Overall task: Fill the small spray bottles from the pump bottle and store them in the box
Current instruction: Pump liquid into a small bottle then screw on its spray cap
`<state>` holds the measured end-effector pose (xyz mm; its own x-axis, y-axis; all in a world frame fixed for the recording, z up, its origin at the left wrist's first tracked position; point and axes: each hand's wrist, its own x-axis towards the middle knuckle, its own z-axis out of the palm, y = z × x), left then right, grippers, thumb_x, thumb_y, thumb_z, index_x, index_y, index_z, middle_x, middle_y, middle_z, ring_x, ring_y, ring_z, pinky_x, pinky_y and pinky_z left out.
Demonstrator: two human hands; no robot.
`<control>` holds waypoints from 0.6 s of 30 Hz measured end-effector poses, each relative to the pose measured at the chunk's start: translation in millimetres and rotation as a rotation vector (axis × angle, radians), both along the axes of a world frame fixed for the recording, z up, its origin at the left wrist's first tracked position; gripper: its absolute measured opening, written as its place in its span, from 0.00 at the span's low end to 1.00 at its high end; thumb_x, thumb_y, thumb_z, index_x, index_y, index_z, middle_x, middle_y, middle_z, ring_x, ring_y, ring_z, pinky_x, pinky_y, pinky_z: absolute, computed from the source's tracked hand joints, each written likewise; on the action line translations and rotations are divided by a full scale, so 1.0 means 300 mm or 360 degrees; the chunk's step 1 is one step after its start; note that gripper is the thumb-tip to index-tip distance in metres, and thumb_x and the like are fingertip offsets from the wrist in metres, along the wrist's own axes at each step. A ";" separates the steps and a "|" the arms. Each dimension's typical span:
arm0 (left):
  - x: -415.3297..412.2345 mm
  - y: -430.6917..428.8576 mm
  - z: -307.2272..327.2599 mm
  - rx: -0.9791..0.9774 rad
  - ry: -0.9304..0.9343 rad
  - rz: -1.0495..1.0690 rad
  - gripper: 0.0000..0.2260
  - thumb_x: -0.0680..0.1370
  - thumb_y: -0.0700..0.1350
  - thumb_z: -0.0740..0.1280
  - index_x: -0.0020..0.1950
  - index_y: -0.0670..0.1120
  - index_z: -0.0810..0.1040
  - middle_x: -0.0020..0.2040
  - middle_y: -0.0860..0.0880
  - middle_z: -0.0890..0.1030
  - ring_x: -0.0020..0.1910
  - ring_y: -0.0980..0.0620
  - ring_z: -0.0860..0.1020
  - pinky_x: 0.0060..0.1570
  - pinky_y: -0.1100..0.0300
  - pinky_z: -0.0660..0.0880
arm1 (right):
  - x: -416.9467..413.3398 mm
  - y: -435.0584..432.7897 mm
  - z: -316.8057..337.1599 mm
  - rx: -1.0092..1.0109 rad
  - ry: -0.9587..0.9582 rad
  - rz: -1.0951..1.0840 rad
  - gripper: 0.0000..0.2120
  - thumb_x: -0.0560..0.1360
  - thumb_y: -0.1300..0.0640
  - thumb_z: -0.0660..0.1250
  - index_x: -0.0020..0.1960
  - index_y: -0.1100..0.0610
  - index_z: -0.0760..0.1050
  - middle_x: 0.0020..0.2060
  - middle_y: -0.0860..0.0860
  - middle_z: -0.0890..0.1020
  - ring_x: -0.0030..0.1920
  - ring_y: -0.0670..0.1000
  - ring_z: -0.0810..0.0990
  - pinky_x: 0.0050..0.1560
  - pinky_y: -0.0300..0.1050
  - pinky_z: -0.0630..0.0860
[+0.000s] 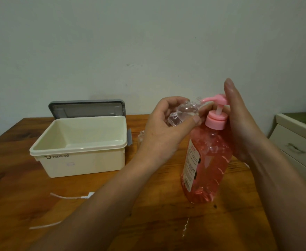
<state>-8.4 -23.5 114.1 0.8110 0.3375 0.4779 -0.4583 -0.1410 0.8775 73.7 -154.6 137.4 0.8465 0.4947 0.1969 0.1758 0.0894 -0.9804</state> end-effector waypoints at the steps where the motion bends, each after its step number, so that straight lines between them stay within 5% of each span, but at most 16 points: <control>1: -0.001 0.004 -0.004 0.0010 0.0009 0.0009 0.16 0.72 0.42 0.74 0.58 0.50 0.75 0.53 0.54 0.81 0.49 0.63 0.79 0.44 0.72 0.74 | 0.005 -0.003 -0.002 -0.0005 -0.0003 -0.0001 0.32 0.67 0.27 0.55 0.38 0.53 0.83 0.36 0.57 0.84 0.37 0.53 0.83 0.40 0.45 0.79; 6: -0.014 0.034 -0.025 0.0004 0.0072 0.0034 0.17 0.73 0.42 0.73 0.61 0.49 0.74 0.55 0.53 0.80 0.53 0.60 0.80 0.48 0.71 0.76 | 0.007 -0.017 -0.004 -0.0097 -0.0045 -0.0088 0.36 0.65 0.26 0.54 0.47 0.55 0.83 0.45 0.57 0.86 0.47 0.56 0.85 0.48 0.51 0.80; 12: -0.043 0.072 -0.052 0.0007 0.0143 0.0063 0.18 0.74 0.43 0.73 0.63 0.49 0.76 0.56 0.54 0.81 0.53 0.60 0.80 0.48 0.70 0.77 | -0.007 -0.024 0.030 -0.0156 -0.0316 -0.0268 0.33 0.69 0.28 0.52 0.50 0.51 0.82 0.47 0.50 0.87 0.52 0.49 0.84 0.52 0.46 0.75; 18: -0.074 0.107 -0.076 0.0019 0.0203 0.0095 0.17 0.74 0.43 0.73 0.62 0.50 0.76 0.55 0.53 0.82 0.53 0.59 0.80 0.52 0.65 0.78 | -0.028 -0.014 0.040 -0.0044 -0.0469 -0.0485 0.17 0.79 0.39 0.59 0.52 0.49 0.79 0.49 0.47 0.85 0.53 0.46 0.83 0.53 0.45 0.76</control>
